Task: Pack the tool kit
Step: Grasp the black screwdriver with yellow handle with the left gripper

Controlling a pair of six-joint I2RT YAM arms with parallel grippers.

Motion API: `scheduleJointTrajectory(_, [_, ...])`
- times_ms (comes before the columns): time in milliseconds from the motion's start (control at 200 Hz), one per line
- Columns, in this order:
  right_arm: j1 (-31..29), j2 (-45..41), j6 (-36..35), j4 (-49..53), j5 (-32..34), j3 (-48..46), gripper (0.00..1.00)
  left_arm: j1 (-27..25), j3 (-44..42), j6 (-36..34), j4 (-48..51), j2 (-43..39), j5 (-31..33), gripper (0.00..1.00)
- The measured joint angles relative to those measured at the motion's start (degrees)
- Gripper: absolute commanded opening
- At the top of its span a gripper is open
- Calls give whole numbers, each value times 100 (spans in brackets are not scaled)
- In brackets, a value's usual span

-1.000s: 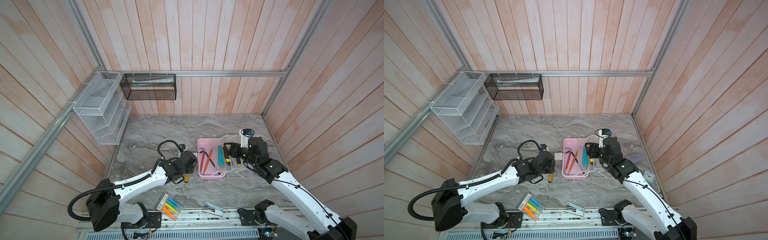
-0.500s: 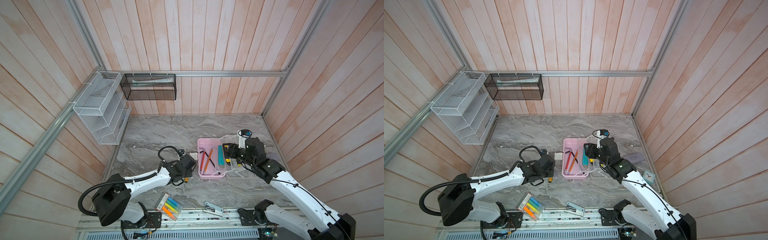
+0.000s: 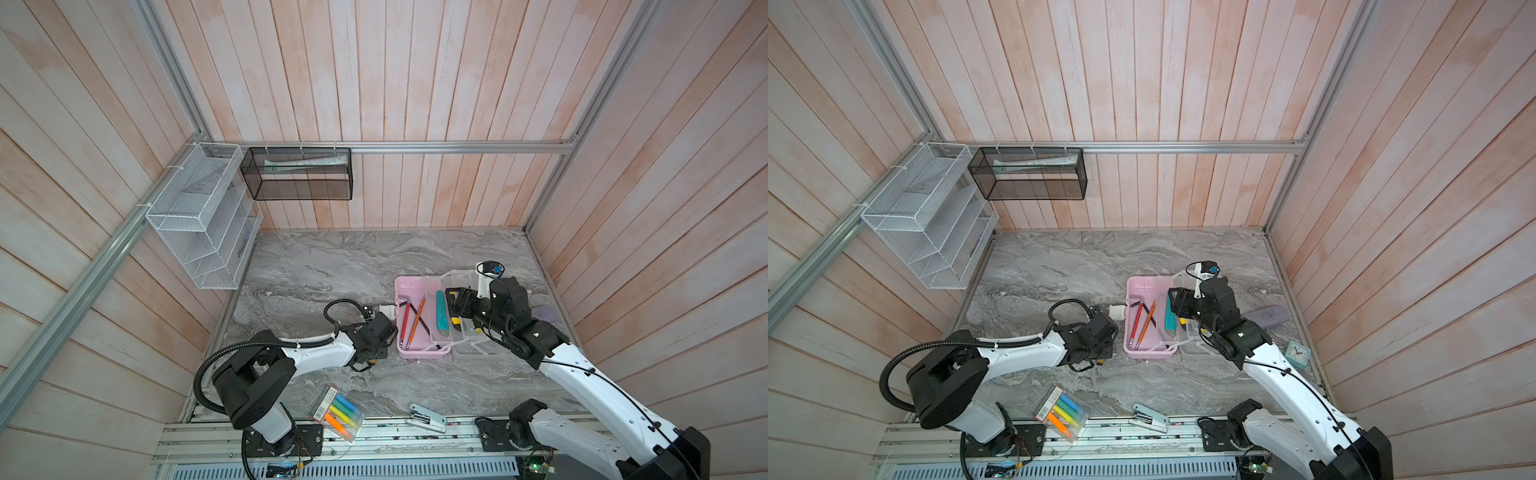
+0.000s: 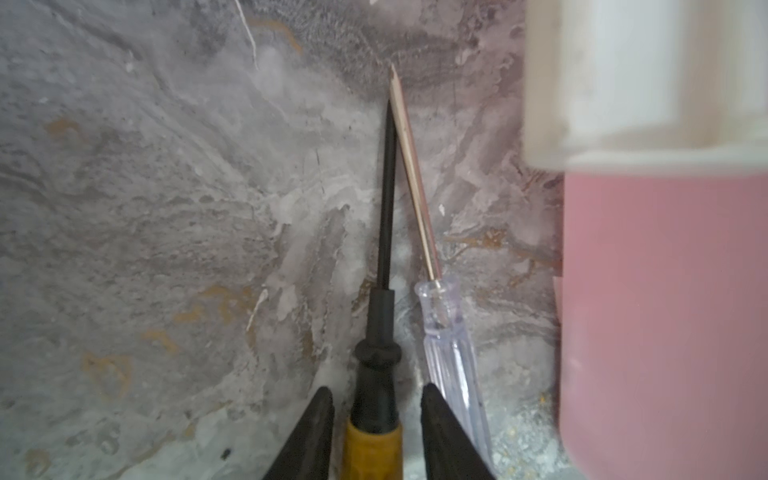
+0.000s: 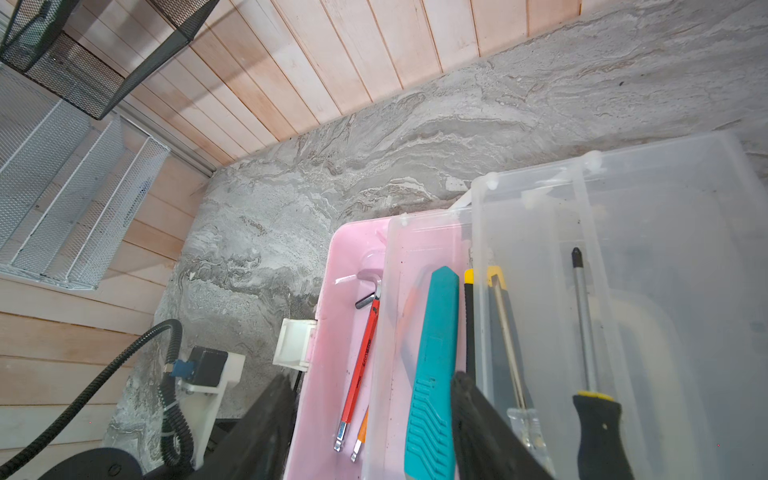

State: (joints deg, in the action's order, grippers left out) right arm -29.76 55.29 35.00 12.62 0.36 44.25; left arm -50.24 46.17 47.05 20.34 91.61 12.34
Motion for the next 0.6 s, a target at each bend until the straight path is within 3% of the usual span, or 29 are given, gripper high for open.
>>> scheduleJointTrajectory(385, [0,-2,17,-120,-22,-140,60,-2,24,92,-85,136,173,30])
scheduleJointTrajectory(485, [0,-2,17,-155,-26,-170,60,0,52,116,-118,184,216,22])
scheduleJointTrajectory(600, [0,-2,15,-192,-48,-195,60,0,87,109,-118,203,282,4])
